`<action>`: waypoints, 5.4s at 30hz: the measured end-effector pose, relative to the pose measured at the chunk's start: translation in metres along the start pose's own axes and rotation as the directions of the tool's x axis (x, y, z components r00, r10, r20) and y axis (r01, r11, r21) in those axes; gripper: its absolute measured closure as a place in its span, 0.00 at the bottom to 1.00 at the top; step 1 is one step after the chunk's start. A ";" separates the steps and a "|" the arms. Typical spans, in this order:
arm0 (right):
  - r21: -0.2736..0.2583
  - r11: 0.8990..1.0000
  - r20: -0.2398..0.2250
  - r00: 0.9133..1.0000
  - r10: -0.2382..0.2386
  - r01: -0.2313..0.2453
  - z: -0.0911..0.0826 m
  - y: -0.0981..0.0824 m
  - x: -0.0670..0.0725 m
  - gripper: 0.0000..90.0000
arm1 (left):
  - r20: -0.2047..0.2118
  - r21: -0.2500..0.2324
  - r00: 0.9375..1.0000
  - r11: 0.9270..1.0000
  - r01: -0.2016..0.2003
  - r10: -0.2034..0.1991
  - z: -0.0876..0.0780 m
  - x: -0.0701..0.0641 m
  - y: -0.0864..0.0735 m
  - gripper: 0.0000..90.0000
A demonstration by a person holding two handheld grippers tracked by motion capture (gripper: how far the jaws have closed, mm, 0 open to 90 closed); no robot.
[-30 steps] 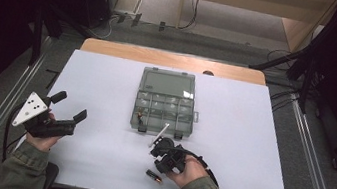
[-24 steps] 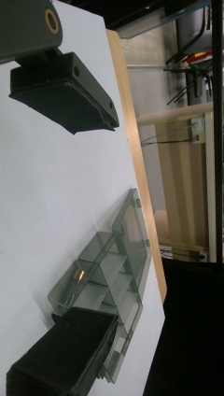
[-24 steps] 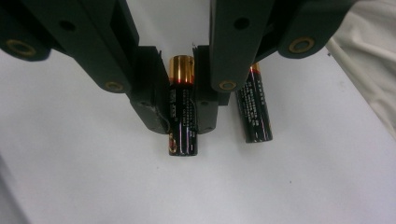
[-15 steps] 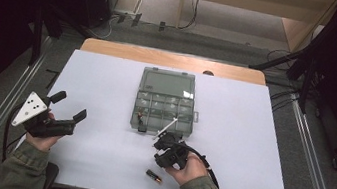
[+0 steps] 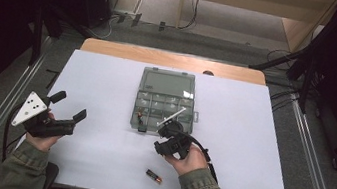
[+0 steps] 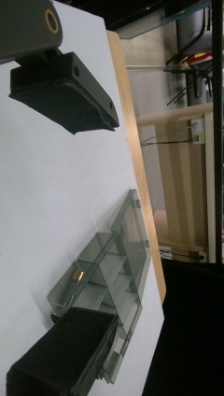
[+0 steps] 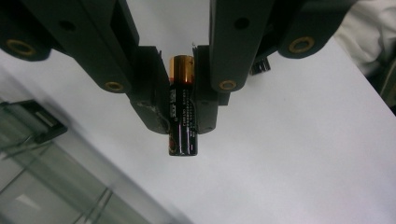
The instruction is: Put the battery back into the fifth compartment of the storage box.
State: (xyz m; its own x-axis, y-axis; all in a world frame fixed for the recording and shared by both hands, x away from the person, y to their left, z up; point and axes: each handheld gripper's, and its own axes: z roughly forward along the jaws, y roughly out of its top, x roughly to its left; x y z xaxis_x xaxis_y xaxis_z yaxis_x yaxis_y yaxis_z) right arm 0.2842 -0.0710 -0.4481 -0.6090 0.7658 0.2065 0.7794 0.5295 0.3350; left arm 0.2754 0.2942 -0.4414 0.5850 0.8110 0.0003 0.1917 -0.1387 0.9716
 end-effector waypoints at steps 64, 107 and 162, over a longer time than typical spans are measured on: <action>-0.117 0.903 -0.166 0.904 0.394 -0.414 0.029 0.101 -0.009 0.43 | 0.010 0.003 1.000 1.000 0.005 -0.005 0.001 0.000 -0.001 0.08; -0.045 0.998 0.037 0.998 0.051 -0.049 -0.008 0.027 0.012 0.00 | 0.004 -0.003 1.000 1.000 0.003 -0.003 0.002 0.000 -0.001 0.08; 0.233 0.941 0.047 0.964 -0.263 0.245 0.031 -0.028 0.050 0.50 | 0.009 0.001 1.000 1.000 -0.002 0.002 0.003 -0.003 -0.001 0.08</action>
State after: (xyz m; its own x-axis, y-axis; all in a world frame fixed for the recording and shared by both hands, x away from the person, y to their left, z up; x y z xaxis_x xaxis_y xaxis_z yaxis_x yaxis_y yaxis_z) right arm 0.2362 -0.0362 -0.4755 -0.7849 0.6159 0.0677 0.6183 0.7712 0.1518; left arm 0.2756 0.2901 -0.4428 0.5926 0.8055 0.0005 0.1914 -0.1415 0.9713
